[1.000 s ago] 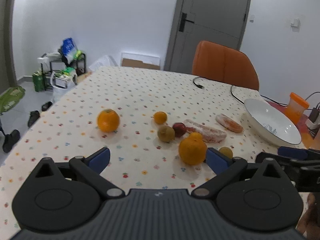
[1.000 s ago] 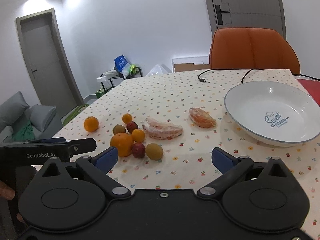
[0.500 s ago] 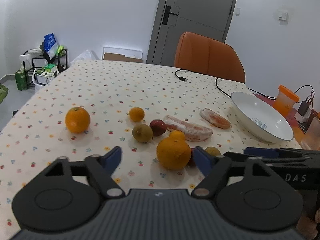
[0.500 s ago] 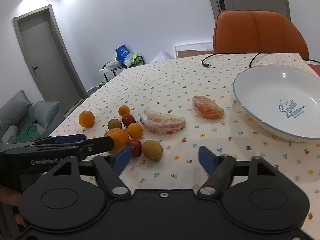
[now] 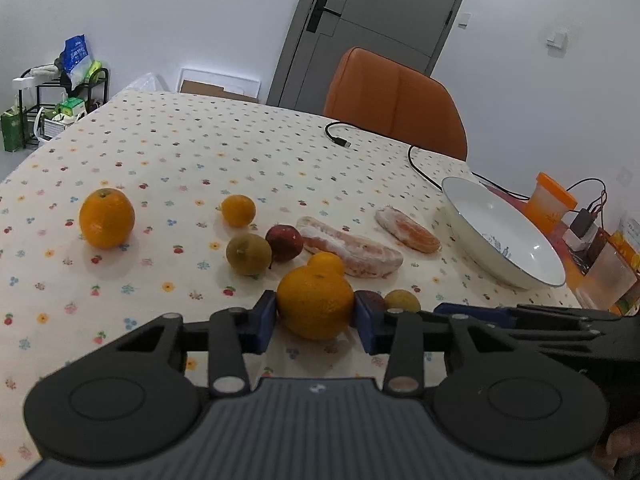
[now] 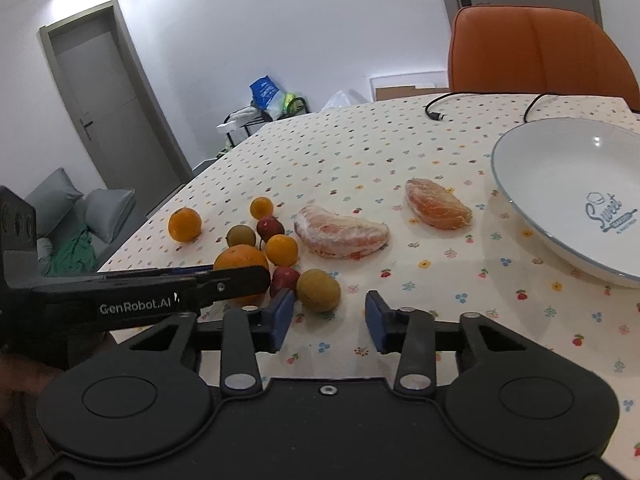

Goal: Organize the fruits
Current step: 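Close the left tool on a large orange while the right tool grasps a brown kiwi, then carry the orange and kiwi over the white plate and open both tools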

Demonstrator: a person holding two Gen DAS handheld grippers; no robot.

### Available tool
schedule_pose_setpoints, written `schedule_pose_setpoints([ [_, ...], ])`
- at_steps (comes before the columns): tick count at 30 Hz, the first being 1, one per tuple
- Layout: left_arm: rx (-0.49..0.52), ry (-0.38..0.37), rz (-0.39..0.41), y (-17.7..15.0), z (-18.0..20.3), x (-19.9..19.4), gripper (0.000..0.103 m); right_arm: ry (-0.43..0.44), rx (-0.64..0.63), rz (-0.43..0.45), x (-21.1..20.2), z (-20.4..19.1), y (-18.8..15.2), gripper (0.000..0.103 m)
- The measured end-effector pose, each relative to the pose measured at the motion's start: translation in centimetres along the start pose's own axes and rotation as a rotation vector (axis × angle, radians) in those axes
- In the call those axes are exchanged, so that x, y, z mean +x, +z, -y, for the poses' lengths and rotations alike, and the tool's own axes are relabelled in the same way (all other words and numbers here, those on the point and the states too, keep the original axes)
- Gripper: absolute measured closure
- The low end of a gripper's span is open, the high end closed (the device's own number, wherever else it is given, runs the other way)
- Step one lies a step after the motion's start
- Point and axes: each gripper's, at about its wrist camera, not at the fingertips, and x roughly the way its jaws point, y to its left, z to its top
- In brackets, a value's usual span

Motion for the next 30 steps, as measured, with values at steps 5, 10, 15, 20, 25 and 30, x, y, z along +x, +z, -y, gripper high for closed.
schedule_pose_setpoints([
  [5,0.009,0.007,0.004,-0.1,-0.2,-0.5,0.063,0.005,-0.009,-0.002,0.4,-0.2,0.1,0.067],
  [10,0.01,0.014,0.013,-0.2,-0.5,-1.2,0.063,0.006,-0.013,-0.006,0.9,-0.3,0.2,0.067],
  [15,0.009,0.026,0.026,-0.2,-0.9,-2.0,0.063,0.004,-0.025,-0.006,1.3,-0.6,0.4,0.067],
  [20,0.009,0.048,0.035,-0.2,-1.1,-2.6,0.063,0.011,-0.035,-0.007,1.6,-0.6,0.5,0.078],
  [25,0.01,0.062,0.045,-0.2,-0.8,-2.9,0.063,0.016,-0.038,0.01,0.8,-0.5,0.3,0.079],
  [30,0.019,0.049,0.052,-0.1,0.0,-2.9,0.063,-0.009,-0.033,0.031,-0.8,0.0,0.3,0.079],
])
